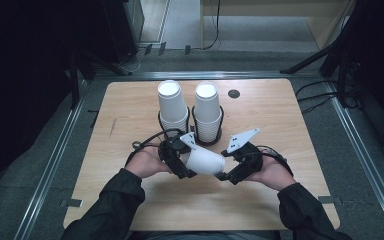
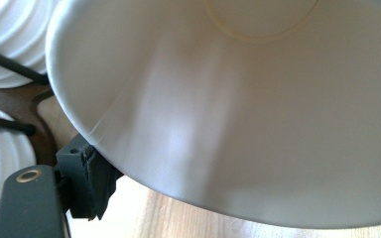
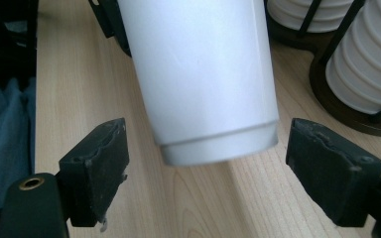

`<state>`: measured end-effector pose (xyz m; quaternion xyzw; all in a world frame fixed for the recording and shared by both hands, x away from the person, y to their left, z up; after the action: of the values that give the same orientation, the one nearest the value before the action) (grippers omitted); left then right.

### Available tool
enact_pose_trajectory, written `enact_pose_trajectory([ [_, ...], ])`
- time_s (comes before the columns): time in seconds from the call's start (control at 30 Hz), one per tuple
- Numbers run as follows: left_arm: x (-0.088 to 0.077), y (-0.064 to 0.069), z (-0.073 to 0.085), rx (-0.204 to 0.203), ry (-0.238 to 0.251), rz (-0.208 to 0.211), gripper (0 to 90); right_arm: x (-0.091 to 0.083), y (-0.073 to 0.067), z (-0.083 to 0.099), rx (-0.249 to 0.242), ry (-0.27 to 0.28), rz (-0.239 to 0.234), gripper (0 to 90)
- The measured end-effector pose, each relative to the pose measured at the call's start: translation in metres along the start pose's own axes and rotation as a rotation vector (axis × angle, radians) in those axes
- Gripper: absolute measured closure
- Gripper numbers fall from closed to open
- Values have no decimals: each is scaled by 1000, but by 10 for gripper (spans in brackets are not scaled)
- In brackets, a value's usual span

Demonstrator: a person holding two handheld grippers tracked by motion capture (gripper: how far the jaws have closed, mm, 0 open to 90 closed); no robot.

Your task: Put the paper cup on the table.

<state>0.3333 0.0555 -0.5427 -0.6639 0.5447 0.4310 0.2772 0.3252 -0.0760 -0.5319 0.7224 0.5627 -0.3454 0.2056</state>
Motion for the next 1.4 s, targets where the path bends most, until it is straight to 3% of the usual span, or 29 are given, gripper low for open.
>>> enact_pose_trajectory([
  [0.17, 5, 7, -2, 10, -24, 22, 142, 8, -4, 0, -11, -39, -24, 173],
  [0.43, 11, 13, -1, 20, -51, 38, 136, 24, -12, -1, -90, -101, -25, 180],
  [0.6, 12, 15, 0, 19, -65, 34, 133, 30, -15, -3, -107, -116, -37, 228],
  [0.73, 12, 15, 2, 16, -63, 59, 120, 31, -16, -3, -115, -120, -49, 233],
  [1.1, 3, 8, -1, 23, 37, 38, 14, 22, -11, -5, -113, -94, -37, 229],
  [1.3, -7, 7, -3, -33, 102, 74, 10, 13, -5, -5, -90, -66, -23, 228],
  [1.4, -12, 4, -5, -37, 133, 57, 0, 7, -3, -6, -70, -43, -22, 228],
])
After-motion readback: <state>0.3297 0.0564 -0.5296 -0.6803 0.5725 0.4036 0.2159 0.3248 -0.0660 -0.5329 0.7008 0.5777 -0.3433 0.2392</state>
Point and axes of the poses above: each handheld gripper's, and its own axes: x roughly forward along the jaws, z roughly out of its underside, y roughly to its right, the point moved 9 cm from there along x, roughly forward along the jaws, and after that the axes turned 2 degrees about z, right-handed, at the moved point
